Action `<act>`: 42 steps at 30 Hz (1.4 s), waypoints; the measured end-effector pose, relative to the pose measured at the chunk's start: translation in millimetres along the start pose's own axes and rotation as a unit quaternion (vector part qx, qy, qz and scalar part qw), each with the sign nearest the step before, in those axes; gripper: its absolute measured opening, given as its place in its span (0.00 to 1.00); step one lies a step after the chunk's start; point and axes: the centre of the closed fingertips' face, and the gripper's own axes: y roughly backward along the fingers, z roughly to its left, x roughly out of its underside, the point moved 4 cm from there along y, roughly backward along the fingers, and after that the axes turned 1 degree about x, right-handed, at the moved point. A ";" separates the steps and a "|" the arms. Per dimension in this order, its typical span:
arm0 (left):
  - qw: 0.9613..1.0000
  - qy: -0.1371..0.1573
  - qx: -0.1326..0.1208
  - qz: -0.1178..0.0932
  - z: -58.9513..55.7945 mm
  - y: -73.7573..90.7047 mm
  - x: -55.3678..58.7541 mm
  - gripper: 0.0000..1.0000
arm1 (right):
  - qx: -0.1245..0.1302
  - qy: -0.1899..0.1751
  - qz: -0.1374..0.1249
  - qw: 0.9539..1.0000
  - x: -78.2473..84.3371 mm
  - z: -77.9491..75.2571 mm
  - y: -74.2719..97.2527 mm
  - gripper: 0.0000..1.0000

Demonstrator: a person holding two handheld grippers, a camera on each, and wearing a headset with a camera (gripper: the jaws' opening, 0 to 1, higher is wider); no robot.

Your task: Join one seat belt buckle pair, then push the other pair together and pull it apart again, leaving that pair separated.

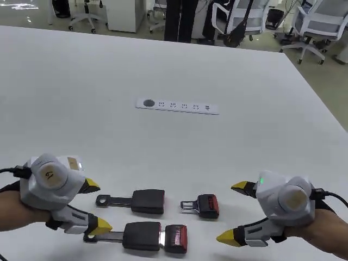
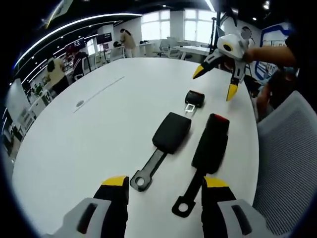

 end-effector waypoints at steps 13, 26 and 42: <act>0.998 0.021 -0.030 -0.049 -20.2 22.0 14.6 0.74 | 0.040 -0.057 -0.043 0.997 4.6 24.6 10.4 0.84; 0.991 0.038 -0.051 -0.116 -37.5 32.6 9.5 0.99 | 0.071 -0.088 -0.069 0.991 2.2 46.2 21.0 0.99; 0.990 0.048 -0.060 -0.118 -46.6 35.4 11.3 1.00 | 0.075 -0.098 -0.079 0.989 2.8 54.6 26.1 0.99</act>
